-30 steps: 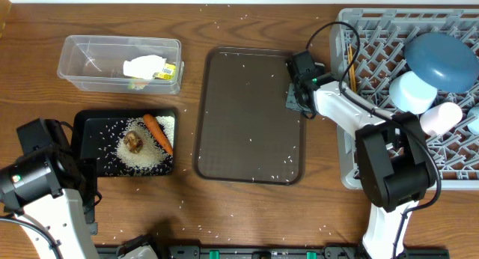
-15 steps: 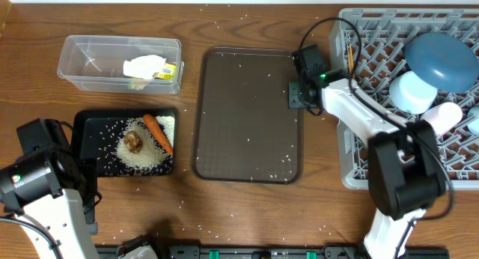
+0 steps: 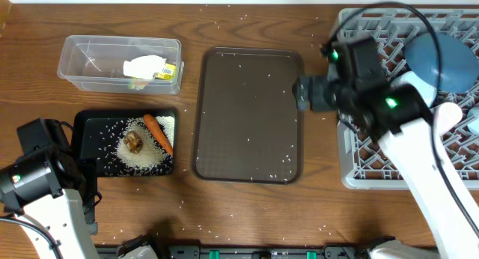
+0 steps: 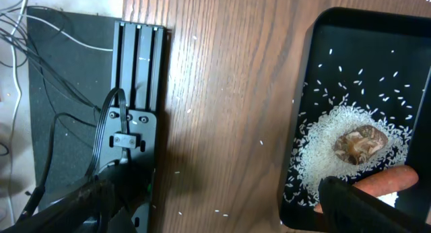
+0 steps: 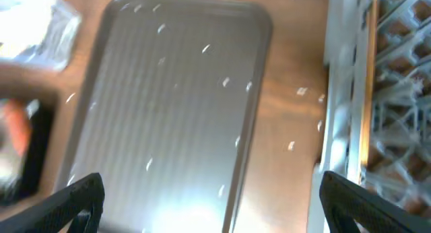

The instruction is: Sort waste into correct bins and load items into the dishwasher rack

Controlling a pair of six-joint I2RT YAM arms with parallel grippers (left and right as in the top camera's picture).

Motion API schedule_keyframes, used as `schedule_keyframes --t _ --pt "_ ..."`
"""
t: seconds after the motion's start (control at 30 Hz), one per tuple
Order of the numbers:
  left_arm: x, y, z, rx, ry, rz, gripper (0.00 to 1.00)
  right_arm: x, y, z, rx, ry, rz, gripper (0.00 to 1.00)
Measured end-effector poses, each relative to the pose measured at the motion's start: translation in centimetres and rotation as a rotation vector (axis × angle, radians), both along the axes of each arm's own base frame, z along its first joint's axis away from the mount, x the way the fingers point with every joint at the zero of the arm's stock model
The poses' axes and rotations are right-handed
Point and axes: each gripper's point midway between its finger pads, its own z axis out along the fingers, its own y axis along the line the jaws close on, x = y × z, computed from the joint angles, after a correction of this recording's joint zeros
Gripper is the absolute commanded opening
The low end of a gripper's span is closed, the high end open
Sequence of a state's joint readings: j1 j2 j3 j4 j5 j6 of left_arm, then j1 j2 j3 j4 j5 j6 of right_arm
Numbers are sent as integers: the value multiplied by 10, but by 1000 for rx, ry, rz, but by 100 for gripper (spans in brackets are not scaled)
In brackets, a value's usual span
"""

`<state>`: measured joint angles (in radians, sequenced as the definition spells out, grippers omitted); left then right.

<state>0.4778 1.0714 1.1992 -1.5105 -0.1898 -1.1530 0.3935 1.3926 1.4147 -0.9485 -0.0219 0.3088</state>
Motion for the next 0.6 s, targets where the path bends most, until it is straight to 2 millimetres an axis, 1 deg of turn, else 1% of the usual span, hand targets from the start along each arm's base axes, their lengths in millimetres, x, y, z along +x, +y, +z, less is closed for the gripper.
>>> schedule_keyframes --t 0.07,0.13,0.17,0.23,0.27,0.37,0.47,0.6 --pt "0 0 0 0 0 0 98 -25 4 11 8 6 36 99" --pt "0 0 0 0 0 0 98 -46 8 18 12 5 69 99" --pt "0 0 0 0 0 0 98 -58 11 19 14 1 90 99" --pt "0 0 0 0 1 0 98 -73 16 18 12 -9 119 99" --pt "0 0 0 0 0 0 98 -80 17 14 7 -9 127 99" --pt "0 0 0 0 0 0 98 -104 20 -11 -8 26 143 99" --pt "0 0 0 0 0 0 98 -114 21 -33 -23 69 135 99" --pt "0 0 0 0 0 0 98 -120 16 -53 -41 118 105 99"
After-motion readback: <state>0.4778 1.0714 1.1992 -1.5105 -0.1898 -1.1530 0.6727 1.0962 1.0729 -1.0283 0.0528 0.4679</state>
